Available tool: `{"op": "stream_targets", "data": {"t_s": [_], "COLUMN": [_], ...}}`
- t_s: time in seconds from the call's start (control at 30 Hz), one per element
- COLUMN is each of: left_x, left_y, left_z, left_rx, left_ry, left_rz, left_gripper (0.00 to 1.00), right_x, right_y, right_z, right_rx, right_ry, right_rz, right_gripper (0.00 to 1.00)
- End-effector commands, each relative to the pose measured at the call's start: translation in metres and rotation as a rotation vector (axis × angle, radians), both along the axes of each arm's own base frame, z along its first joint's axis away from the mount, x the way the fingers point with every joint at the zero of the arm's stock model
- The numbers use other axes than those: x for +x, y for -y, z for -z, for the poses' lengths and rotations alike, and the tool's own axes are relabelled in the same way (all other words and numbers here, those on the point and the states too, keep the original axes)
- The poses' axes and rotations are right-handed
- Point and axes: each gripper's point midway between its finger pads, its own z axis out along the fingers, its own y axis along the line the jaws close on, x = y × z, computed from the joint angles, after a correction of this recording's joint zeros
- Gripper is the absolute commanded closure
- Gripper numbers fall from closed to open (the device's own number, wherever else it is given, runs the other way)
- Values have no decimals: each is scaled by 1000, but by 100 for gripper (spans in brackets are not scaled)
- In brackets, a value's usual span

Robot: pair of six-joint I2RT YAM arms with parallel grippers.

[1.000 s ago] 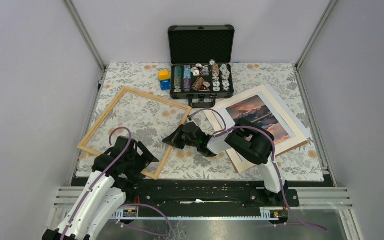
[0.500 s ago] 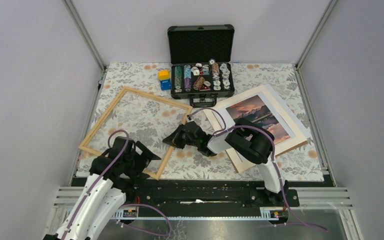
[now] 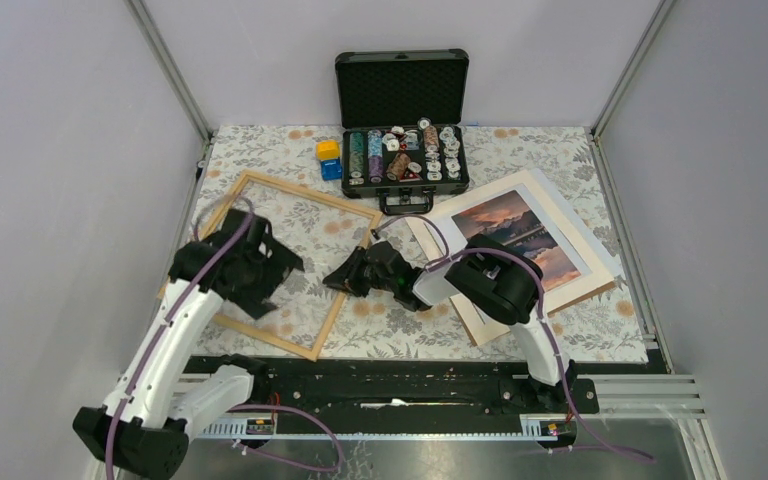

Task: Put the photo into the frame

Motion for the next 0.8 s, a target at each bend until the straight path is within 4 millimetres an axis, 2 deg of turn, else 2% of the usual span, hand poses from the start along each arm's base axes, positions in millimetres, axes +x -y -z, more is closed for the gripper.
{"op": "stream_targets", "data": {"t_s": [0.0, 0.07, 0.17, 0.27, 0.33, 0.37, 0.43, 0.57, 0.63, 0.77], "left_x": [72, 98, 130, 155, 169, 174, 182, 187, 188, 189], "left_y": [-33, -31, -17, -12, -9, -8, -6, -6, -7, -7], "left_z": [-83, -113, -148, -171, -183, -185, -189, -187, -183, -179], "left_rx": [279, 360, 407, 452, 465, 469, 474, 482, 481, 456], "left_ry": [360, 476, 641, 724, 750, 761, 784, 798, 794, 802], "left_rz": [112, 238, 390, 439, 448, 454, 455, 468, 470, 469], "left_gripper": [1, 1, 1, 1, 1, 1, 1, 1, 1, 1], "right_x": [17, 24, 36, 51, 58, 60, 60, 46, 38, 29], "right_y": [-3, -3, -7, -12, -16, -18, -17, -11, -5, 6], "right_z": [-16, -17, -15, -9, -4, -5, -10, -40, -57, -92], "right_rx": [36, 44, 40, 23, 11, 11, 6, 46, 38, -5], "right_ry": [66, 67, 65, 63, 60, 62, 86, 108, 140, 202], "right_rz": [-11, -4, 7, 23, 25, 18, 9, -45, -72, -146], "right_gripper": [67, 63, 59, 59, 65, 73, 81, 96, 100, 100]}}
